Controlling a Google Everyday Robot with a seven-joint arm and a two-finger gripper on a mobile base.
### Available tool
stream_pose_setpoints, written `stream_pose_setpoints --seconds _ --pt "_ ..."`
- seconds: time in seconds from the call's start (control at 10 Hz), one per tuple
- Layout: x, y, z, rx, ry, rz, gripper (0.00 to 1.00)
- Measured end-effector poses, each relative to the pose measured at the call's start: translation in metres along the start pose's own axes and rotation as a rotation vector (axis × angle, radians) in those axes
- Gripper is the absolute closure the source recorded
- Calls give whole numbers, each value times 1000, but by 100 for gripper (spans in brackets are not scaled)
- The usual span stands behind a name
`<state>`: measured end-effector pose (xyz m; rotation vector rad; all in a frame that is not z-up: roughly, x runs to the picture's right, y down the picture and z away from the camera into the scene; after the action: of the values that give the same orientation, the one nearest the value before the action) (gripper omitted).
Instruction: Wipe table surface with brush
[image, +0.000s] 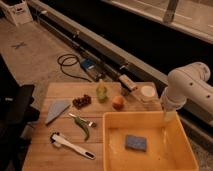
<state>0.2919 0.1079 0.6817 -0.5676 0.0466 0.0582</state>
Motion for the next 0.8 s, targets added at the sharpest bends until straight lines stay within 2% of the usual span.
stream_pose_setpoints --seconds 0.2,0.4,0.7,0.8 --pt "0 -1 -1 2 5 -2 35" --pt "-6 -9 -7 0 52 -24 35" --pt "-52 -28 -15 -20 91 -105 35" --pt "-81 -33 -17 -22 84 -150 35"
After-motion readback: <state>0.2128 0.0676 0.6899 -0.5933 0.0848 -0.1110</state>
